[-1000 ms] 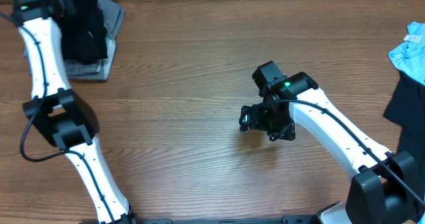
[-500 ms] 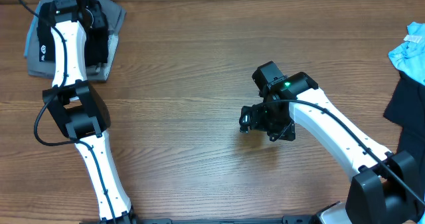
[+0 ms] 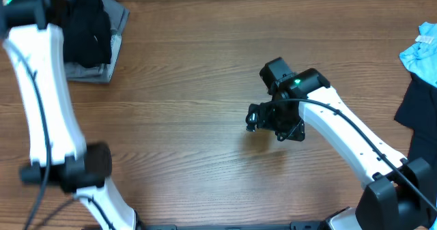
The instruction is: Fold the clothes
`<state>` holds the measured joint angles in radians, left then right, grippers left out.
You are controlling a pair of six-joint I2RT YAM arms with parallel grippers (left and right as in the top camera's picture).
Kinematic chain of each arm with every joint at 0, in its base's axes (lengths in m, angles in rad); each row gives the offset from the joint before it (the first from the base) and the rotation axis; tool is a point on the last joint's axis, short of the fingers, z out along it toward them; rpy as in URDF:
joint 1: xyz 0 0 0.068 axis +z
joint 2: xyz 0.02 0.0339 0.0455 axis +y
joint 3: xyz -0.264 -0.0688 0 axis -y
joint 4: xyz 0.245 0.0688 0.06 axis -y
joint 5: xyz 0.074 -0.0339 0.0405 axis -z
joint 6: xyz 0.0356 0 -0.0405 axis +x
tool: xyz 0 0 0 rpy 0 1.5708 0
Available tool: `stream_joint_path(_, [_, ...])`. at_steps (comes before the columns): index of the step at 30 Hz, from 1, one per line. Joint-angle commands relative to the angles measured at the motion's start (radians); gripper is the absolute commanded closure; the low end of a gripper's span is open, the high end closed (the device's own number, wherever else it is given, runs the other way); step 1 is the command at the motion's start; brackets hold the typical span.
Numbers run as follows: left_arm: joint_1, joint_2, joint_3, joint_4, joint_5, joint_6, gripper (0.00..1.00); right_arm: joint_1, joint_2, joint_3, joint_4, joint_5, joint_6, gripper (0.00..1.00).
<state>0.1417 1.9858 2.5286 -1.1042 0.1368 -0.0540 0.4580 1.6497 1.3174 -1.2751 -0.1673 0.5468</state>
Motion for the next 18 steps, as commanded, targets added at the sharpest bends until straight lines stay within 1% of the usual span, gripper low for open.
stream_joint_path(1, [-0.014,-0.139,0.009,-0.144,0.228,-0.028,0.00,0.011,-0.113,0.108,-0.066,0.014,0.007,0.00])
stream_joint_path(4, [-0.019,-0.238,0.009,-0.286,0.359,-0.040,0.00,0.056,-0.241,0.109,-0.098,0.018,0.008,0.00])
stream_joint_path(5, [-0.028,-0.271,0.008,-0.358,0.389,-0.038,0.00,0.094,-0.318,0.109,-0.113,0.029,0.020,0.00])
stream_joint_path(6, [-0.043,-0.291,0.008,-0.414,0.384,-0.034,0.00,0.117,-0.361,0.109,-0.120,0.054,0.048,0.00])
stream_joint_path(8, [-0.086,-0.330,0.008,-0.528,0.350,-0.006,0.00,0.190,-0.472,0.109,-0.136,0.158,0.138,0.00])
stream_joint_path(10, [-0.143,-0.362,0.006,-0.586,0.311,-0.008,0.00,0.261,-0.557,0.104,-0.148,0.248,0.217,0.00])
stream_joint_path(13, [-0.249,-0.417,-0.023,-0.580,0.285,-0.011,0.00,0.359,-0.666,0.069,-0.149,0.348,0.305,0.00])
stream_joint_path(15, [-0.352,-0.451,-0.044,-0.585,0.240,-0.024,0.00,0.412,-0.726,0.020,-0.150,0.401,0.371,0.00])
stream_joint_path(18, [-0.555,-0.510,-0.106,-0.585,0.055,-0.125,0.00,0.475,-0.816,-0.100,-0.146,0.479,0.471,0.00])
